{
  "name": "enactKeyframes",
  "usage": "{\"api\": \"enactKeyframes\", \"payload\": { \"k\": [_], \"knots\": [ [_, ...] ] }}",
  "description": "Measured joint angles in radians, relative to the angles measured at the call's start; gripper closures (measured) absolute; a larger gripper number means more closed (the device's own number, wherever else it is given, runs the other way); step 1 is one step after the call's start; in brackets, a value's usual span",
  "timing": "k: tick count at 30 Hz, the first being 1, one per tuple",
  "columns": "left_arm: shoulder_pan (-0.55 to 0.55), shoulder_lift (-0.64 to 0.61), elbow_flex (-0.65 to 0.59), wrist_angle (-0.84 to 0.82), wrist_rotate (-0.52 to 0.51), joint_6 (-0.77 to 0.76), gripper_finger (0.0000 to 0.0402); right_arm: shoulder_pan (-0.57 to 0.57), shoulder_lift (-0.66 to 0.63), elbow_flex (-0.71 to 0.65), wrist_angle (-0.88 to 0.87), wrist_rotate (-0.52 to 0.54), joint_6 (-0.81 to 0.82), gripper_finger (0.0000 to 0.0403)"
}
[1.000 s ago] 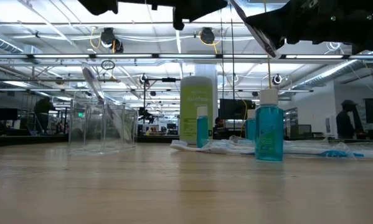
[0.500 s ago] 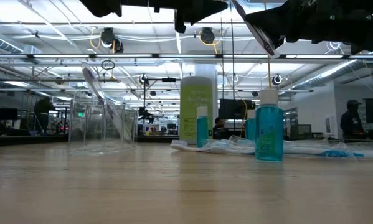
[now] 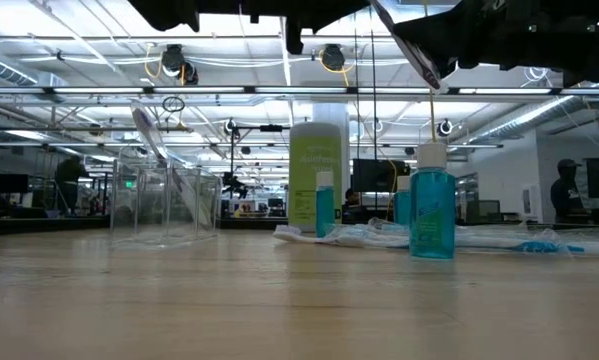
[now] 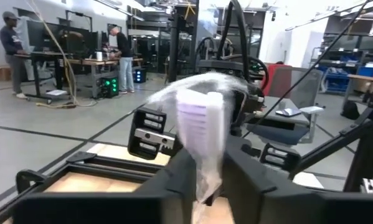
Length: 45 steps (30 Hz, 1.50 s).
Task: Pick & Place toothbrushing station
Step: Put the purple toothbrush into the transparent organizer
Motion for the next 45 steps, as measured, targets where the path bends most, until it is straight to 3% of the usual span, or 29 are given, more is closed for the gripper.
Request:
{"api": "enactKeyframes", "payload": {
  "k": [4,10,15,21,26,32,37,45],
  "knots": [
    [0.008,0.0,0.0,0.0,0.016,-0.021,0.0387,0.0,0.0,0.0,-0.004,0.007,0.0,0.0389],
    [0.008,-0.008,-0.001,-0.003,-0.019,-0.038,0.0381,0.0,0.0,0.001,-0.02,0.013,0.014,0.0369],
    [0.0,-0.055,-0.002,-0.053,-0.056,-0.037,0.0387,0.0,-0.012,0.002,-0.049,0.03,0.132,0.0316],
    [-0.035,-0.192,-0.002,-0.286,-0.218,0.0,0.0387,-0.002,-0.085,0.0,-0.128,0.021,0.21,0.0244],
    [-0.099,-0.335,-0.012,-0.465,-0.306,-0.021,0.0387,-0.003,-0.171,0.0,-0.224,0.025,0.211,0.0212],
    [-0.19,-0.524,-0.168,-0.476,-0.564,-0.051,0.0387,-0.003,-0.214,0.0,-0.281,0.026,0.211,0.0205],
    [-0.212,-0.655,-0.365,-0.483,-0.743,-0.22,0.0387,-0.003,-0.211,0.0,-0.29,0.027,0.194,0.021],
    [-0.209,-0.757,-0.58,-0.478,-0.822,-0.498,0.0387,-0.003,-0.21,0.0,-0.29,0.028,0.185,0.021]
  ]
}}
